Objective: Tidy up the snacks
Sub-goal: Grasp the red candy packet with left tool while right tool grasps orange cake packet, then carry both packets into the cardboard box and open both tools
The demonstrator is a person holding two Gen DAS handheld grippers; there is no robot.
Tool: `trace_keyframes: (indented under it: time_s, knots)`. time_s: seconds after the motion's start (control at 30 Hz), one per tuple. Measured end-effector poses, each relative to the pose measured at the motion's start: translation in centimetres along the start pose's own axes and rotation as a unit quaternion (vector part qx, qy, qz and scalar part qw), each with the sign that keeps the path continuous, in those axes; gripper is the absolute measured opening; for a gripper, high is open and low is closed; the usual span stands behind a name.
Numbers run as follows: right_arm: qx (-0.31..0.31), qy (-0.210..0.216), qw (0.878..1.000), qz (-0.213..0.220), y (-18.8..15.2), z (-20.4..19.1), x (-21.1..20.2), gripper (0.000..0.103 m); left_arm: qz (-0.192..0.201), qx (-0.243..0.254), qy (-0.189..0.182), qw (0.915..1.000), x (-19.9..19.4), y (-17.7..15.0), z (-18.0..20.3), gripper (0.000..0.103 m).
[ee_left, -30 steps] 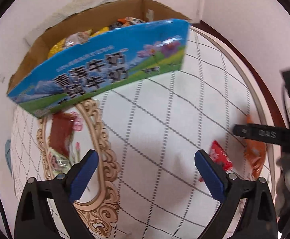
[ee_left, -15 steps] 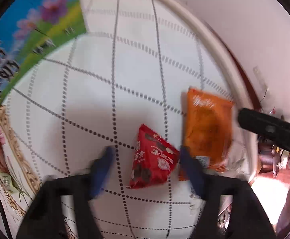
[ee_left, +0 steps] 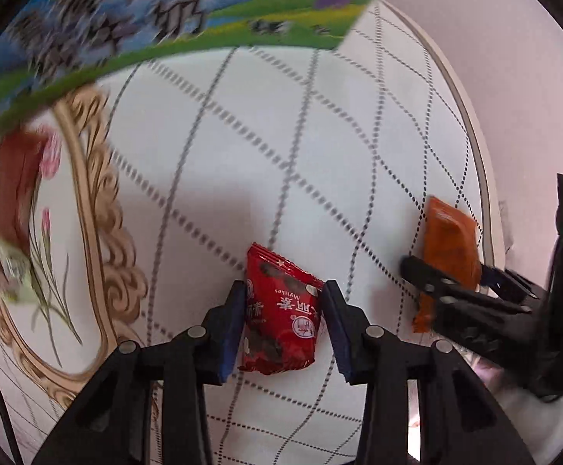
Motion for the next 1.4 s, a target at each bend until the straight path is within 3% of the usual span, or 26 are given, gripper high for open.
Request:
trace_keyframes:
  time_s: [0.07, 0.2, 0.37, 0.6, 0.83, 1.07, 1.2, 1.4]
  knots:
    - [-0.063, -0.007, 0.998, 0.015, 0.3, -2.0, -0.1, 0.057, -0.006, -0.018, -0.018, 0.9997, 0.2, -0.3, -0.3, 0.037]
    - [-0.125, -0.011, 0.992, 0.018, 0.3, -3.9, -0.4, 0.056, -0.024, -0.036, -0.047, 0.998, 0.5, -0.3, -0.7, 0.045]
    - [-0.107, 0.002, 0.994, -0.001, 0.0, -3.9, 0.2, 0.057, -0.037, -0.023, -0.045, 0.998, 1.2, -0.4, -0.1, 0.046]
    - [-0.108, 0.017, 0.994, 0.01, -0.1, -3.1, -0.2, 0.054, -0.021, -0.017, -0.028, 0.9993, 0.1, -0.9, 0.4, 0.037]
    - [-0.054, 0.1, 0.993, 0.015, 1.3, -4.8, -3.1, 0.053, 0.011, -0.033, -0.049, 0.9982, -3.9, 0.9, 0.2, 0.037]
    - [-0.067, 0.189, 0.977, 0.077, 7.4, -11.0, -10.8, 0.053, 0.083, -0.062, -0.071, 0.992, -12.8, 7.4, -3.3, 0.037]
    - [-0.086, 0.234, 0.963, 0.103, 12.7, -16.9, -13.9, 0.053, 0.119, -0.053, -0.036, 0.9908, -16.5, 13.0, -6.0, 0.037]
    - [-0.091, 0.259, 0.956, 0.101, 19.7, -26.2, -12.0, 0.053, 0.123, -0.047, 0.048, 0.9902, -18.6, 20.8, -13.6, 0.037]
Point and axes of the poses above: each gripper's, at about its wrist camera, not at the fingertips, and x roughly the way its jaws point, z to its right, y to its top, the point moved 9 cm from there along x, roughly the way its jaws point, and after that the axes turned 10 degrees about z, right-handed, at the moved point
